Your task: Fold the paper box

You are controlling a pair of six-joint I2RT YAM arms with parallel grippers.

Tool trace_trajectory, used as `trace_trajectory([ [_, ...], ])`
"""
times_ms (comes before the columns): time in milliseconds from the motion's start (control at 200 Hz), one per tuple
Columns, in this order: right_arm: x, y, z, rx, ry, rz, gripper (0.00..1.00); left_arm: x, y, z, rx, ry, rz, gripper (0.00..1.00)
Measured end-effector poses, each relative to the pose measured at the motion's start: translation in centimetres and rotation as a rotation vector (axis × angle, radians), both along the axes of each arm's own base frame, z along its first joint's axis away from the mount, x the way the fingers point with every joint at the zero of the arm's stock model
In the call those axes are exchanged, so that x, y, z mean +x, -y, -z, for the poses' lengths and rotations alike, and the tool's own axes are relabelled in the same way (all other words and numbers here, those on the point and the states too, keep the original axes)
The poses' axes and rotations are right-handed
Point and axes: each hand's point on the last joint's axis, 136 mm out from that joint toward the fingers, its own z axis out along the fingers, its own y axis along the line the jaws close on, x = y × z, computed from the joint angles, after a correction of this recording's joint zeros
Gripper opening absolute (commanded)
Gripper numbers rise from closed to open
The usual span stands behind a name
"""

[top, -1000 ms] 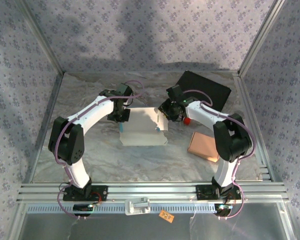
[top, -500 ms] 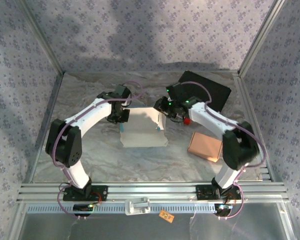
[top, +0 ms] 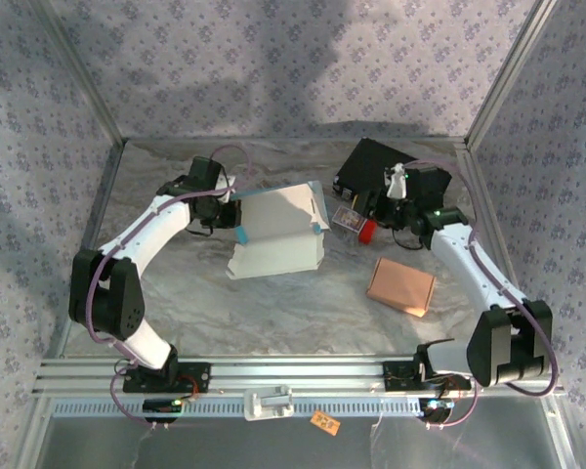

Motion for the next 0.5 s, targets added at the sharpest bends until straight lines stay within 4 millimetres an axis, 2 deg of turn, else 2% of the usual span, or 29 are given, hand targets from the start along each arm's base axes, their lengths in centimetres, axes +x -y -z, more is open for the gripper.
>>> trace_trajectory([
  [270, 0.3, -2.6, 2.2, -0.021, 0.001, -0.204, 0.40, -0.2, 0.8, -0.2, -0.039, -0.005, 0.029, 0.00],
  [365, 0.6, -3.4, 1.6, -0.011, 0.032, -0.271, 0.41, -0.3, 0.9, -0.3, -0.048, -0.006, 0.037, 0.00],
  [500, 1.6, -4.5, -0.3, 0.006, 0.104, -0.350, 0.42, -0.3, 1.3, -0.5, -0.065, -0.005, 0.051, 0.00],
])
